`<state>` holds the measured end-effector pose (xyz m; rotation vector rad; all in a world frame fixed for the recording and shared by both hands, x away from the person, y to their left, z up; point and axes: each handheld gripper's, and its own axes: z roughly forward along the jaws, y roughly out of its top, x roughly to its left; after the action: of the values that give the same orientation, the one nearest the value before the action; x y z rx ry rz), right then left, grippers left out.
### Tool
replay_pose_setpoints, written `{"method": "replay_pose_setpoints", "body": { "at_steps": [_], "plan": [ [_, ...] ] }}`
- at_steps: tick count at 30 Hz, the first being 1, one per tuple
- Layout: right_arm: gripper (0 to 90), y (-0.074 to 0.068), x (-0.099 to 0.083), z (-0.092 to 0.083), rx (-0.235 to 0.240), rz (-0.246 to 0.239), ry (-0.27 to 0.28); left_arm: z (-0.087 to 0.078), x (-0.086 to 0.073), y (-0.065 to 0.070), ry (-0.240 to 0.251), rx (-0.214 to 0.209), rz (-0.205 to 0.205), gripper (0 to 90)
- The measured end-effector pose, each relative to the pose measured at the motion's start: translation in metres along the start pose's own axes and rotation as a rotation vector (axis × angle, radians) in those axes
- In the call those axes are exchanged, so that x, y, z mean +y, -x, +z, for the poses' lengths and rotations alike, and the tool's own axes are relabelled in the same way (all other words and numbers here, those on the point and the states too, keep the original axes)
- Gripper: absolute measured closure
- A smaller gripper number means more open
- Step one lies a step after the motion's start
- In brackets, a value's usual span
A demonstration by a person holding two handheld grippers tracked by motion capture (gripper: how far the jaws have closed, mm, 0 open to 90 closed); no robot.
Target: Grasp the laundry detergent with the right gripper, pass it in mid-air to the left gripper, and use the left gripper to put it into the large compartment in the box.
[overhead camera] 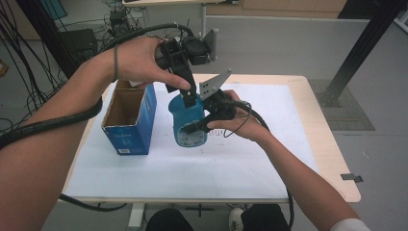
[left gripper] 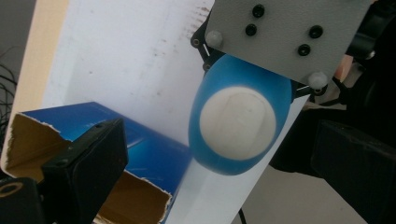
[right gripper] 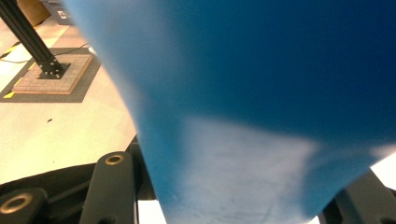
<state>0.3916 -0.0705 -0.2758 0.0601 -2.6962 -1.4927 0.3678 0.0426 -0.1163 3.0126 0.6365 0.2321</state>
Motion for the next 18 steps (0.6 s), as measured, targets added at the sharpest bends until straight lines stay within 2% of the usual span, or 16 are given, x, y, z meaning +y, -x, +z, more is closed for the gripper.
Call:
{"method": "replay_pose_setpoints", "body": {
  "at_steps": [6, 11, 18],
  "plan": [
    [43.9, -0.002, 0.001, 0.002, -0.004, -0.006, -0.01, 0.009, 0.0, 0.001, -0.001, -0.028, 0.023, 4.8],
    [43.8, -0.003, 0.001, 0.003, 0.0, -0.008, -0.01, 0.017, 0.001, 0.0, 0.003, -0.014, 0.037, 4.6],
    [43.9, -0.003, 0.0, 0.007, 0.0, -0.01, -0.012, 0.027, 0.002, 0.002, -0.002, -0.03, 0.049, 4.4]
  ]
}}
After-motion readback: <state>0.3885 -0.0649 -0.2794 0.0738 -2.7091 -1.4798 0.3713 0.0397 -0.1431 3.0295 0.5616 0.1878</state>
